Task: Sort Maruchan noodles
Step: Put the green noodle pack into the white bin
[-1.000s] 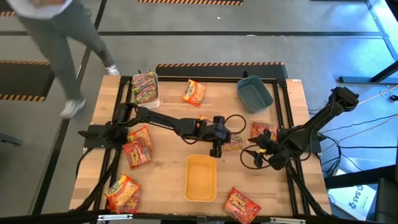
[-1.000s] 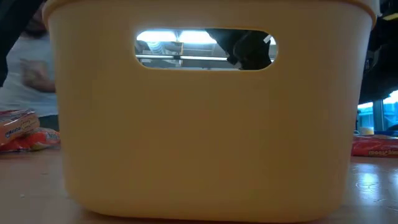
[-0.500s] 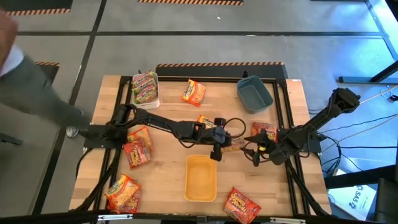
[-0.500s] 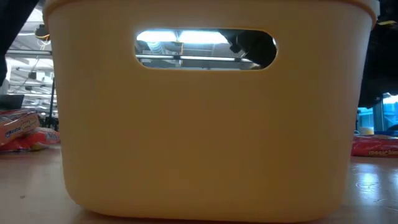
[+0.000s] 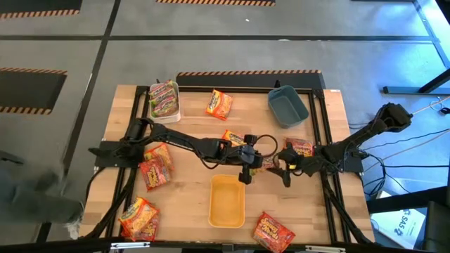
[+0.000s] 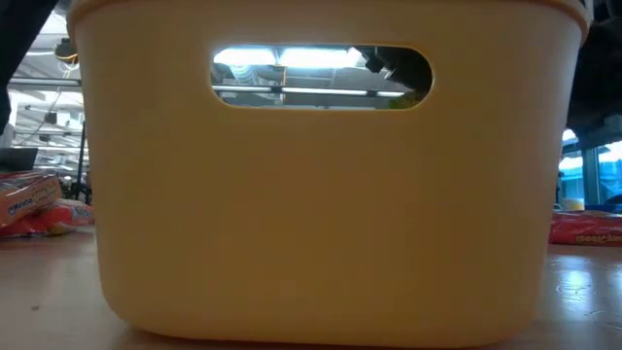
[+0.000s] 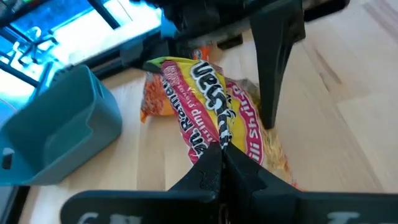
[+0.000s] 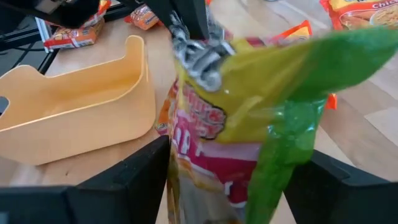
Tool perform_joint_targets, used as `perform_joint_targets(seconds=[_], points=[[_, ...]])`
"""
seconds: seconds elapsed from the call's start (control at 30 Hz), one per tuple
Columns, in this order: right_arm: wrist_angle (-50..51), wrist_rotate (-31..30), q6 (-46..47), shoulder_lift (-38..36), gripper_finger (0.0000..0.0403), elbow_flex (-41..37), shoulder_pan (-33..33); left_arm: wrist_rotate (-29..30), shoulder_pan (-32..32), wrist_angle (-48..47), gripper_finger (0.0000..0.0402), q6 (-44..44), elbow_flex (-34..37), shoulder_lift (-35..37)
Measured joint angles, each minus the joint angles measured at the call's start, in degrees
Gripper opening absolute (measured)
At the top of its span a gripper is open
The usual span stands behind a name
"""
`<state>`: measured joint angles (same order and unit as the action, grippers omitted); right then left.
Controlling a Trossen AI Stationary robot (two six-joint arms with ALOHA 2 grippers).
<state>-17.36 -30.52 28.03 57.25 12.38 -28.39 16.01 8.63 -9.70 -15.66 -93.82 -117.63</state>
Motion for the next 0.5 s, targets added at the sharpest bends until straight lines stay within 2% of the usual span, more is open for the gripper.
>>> perform_joint_targets(seconds=[0.13,0.4,0.5], points=[[-1.0,1.0,-1.5,0.0,0.0240,0.0,0.0,0.2,0.0,0.6,0.0000,-0.5,0.0,0.1],[-1.7,0.7,-3.9,0.0,0.0118,0.0,-0.1,0.5,0.1,0.5,0.0014,0.8,0.0,0.1],[-1.8,-0.2,-4.5,0.0,0.0116,0.0,-0.1,0.9,0.2,0.9,0.0028,4.5,0.0,0.1]])
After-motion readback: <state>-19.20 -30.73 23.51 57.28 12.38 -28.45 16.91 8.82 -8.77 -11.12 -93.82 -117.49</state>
